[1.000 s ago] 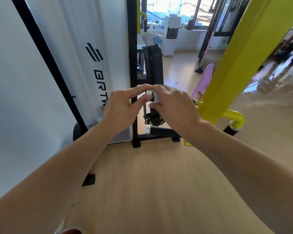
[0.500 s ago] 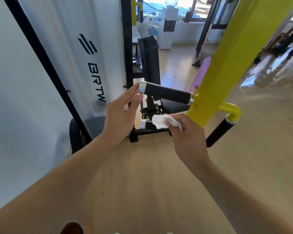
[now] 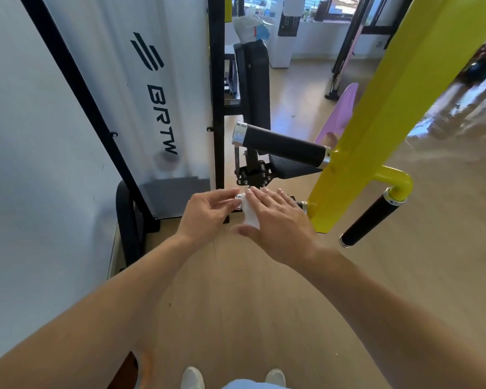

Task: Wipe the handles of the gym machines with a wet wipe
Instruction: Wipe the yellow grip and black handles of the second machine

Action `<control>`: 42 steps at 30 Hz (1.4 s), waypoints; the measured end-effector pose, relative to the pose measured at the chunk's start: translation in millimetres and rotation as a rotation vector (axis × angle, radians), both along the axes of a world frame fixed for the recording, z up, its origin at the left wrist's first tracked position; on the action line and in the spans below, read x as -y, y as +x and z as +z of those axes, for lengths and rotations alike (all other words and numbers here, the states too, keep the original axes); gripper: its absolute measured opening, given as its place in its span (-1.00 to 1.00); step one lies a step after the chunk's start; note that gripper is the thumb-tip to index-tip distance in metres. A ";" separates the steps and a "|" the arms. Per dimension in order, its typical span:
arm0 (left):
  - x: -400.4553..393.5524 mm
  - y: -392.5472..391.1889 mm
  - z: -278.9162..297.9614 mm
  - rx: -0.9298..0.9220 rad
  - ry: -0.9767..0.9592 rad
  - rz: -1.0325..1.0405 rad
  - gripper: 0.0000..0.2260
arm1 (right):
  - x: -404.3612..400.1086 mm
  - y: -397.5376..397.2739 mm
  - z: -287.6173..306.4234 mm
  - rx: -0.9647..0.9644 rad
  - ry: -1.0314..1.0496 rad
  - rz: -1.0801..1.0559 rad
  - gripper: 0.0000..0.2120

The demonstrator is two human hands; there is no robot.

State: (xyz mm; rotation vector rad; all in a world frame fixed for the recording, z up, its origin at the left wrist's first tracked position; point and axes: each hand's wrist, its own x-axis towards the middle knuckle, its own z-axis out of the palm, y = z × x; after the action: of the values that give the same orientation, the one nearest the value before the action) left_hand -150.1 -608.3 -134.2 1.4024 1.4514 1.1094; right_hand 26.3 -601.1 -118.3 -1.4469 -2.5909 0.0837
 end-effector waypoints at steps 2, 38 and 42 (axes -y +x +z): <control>-2.3 -1.1 -1.6 -0.030 -0.011 0.003 -0.76 | -0.6 6.3 4.2 0.126 0.071 -0.088 -0.31; -29.9 2.2 -18.3 -0.136 -0.020 0.001 -0.79 | -21.6 25.7 23.4 0.731 0.221 -0.202 -0.70; -31.9 4.6 -19.2 -0.099 -0.027 0.010 -0.78 | -32.5 23.2 18.8 0.535 0.139 -0.206 -0.79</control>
State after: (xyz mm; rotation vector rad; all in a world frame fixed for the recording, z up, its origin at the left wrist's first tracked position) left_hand -145.5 -576.4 -153.4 1.4497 1.5395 1.0358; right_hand 49.5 -568.6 -99.4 -1.8753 -2.7321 -0.5726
